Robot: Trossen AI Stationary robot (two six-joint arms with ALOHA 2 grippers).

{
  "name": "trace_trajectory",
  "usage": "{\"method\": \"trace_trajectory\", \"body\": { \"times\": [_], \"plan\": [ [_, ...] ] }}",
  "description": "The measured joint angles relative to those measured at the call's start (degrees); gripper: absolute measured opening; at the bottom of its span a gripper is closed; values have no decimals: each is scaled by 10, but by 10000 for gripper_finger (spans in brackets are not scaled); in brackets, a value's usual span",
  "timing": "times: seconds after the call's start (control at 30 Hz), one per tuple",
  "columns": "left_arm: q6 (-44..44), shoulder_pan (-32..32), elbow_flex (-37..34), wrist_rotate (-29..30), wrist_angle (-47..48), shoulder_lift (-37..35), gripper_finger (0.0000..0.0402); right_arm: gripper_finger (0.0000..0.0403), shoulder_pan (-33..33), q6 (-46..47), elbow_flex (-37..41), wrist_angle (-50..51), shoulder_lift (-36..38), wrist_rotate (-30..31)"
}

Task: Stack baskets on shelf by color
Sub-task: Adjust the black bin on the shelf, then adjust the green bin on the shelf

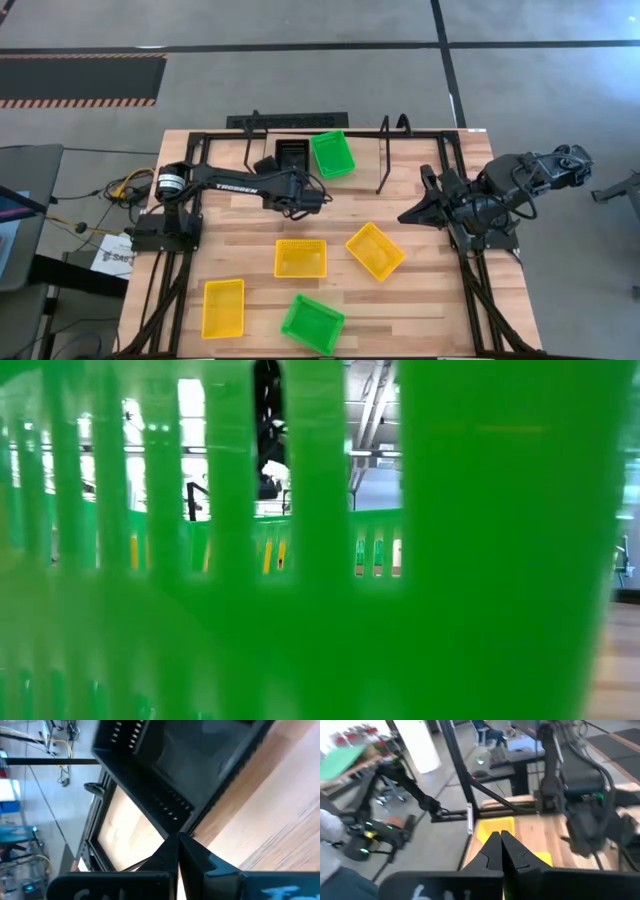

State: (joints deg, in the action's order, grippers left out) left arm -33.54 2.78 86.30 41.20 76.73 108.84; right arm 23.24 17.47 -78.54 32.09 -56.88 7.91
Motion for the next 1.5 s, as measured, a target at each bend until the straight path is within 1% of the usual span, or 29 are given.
{"method": "trace_trajectory", "body": {
  "times": [0.03,0.13,0.23,0.3,0.4,0.53,0.67,0.83,0.93,1.1,1.23,1.3,1.4,1.5],
  "plan": [
    [-5,-1,10,0,6,0,0,2,0,0,0,10,0,12],
    [-13,-7,53,0,26,-5,0,3,0,6,0,58,0,76],
    [-22,-13,106,7,50,-26,0,2,-3,39,0,106,-2,138],
    [-29,-17,138,20,64,-45,0,2,-12,59,0,130,-7,152],
    [-43,-25,173,38,86,-81,0,2,-35,75,0,142,-25,153],
    [-61,-44,182,65,103,-139,0,1,-77,76,-1,142,-72,124],
    [-96,-67,182,66,135,-190,0,1,-124,61,0,144,-138,63],
    [-103,-106,170,61,132,-241,0,1,-187,6,0,157,-225,-16],
    [-104,-126,160,62,133,-267,0,3,-225,11,0,152,-270,-21],
    [-94,-149,155,62,133,-285,0,30,-275,57,0,156,-336,-30],
    [-69,-155,155,65,133,-289,0,43,-306,62,0,142,-385,-93],
    [-55,-155,155,65,133,-289,0,44,-314,57,-3,127,-405,-106],
    [-40,-155,155,65,133,-288,0,41,-311,51,-42,120,-431,-109],
    [-31,-155,155,64,133,-289,0,36,-294,18,-106,115,-450,-110]
  ]
}}
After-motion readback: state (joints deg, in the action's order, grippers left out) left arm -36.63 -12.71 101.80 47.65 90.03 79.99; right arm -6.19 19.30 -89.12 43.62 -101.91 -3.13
